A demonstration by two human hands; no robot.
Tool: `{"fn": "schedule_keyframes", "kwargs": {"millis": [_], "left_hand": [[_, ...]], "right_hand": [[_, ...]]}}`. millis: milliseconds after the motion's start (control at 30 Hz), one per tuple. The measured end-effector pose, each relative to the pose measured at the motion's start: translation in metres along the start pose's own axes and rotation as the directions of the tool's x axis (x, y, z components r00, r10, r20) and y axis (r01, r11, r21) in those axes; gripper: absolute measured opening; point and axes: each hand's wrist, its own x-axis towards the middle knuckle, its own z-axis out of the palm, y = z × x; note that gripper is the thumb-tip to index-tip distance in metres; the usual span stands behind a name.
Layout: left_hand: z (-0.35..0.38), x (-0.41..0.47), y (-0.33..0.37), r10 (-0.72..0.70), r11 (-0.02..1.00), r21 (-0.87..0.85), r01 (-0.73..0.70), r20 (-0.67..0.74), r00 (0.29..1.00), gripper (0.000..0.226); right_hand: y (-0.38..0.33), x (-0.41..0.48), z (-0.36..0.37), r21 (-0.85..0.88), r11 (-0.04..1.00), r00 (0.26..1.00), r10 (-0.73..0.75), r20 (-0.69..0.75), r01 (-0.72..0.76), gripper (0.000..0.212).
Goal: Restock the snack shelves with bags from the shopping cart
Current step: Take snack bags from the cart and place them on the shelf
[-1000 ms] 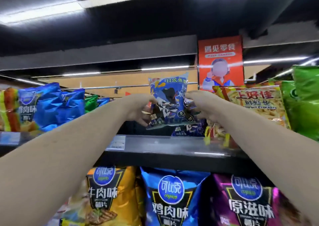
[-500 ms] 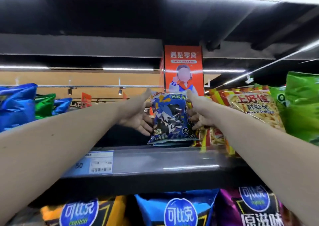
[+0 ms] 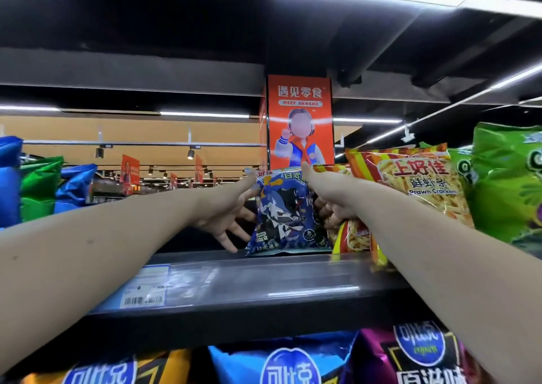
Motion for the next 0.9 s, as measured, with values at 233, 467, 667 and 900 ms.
{"fn": "schedule_keyframes", "kwargs": {"millis": [233, 467, 667, 900], "left_hand": [[-0.003, -0.007, 0.016, 0.181, 0.923, 0.383, -0.030, -0.363, 0.914, 0.052], [0.003, -0.028, 0.031, 0.458, 0.685, 0.726, -0.060, -0.366, 0.810, 0.039], [0.022, -0.053, 0.038, 0.665, 0.316, 0.944, 0.094, -0.291, 0.688, 0.038], [0.074, -0.073, 0.039, 0.772, 0.276, 0.959, 0.061, -0.260, 0.580, 0.035]], "right_hand": [[-0.005, -0.009, 0.008, -0.517, 0.846, 0.958, -0.241, -0.155, 0.129, 0.061], [-0.017, -0.025, 0.015, -0.680, 0.697, 0.861, -0.471, -0.193, 0.229, 0.044], [-0.015, -0.057, 0.023, -0.841, 0.449, 0.780, -0.624, -0.055, 0.300, 0.034], [0.005, -0.119, 0.010, -0.978, 0.190, 0.631, -0.770, -0.096, 0.083, 0.027]]}}
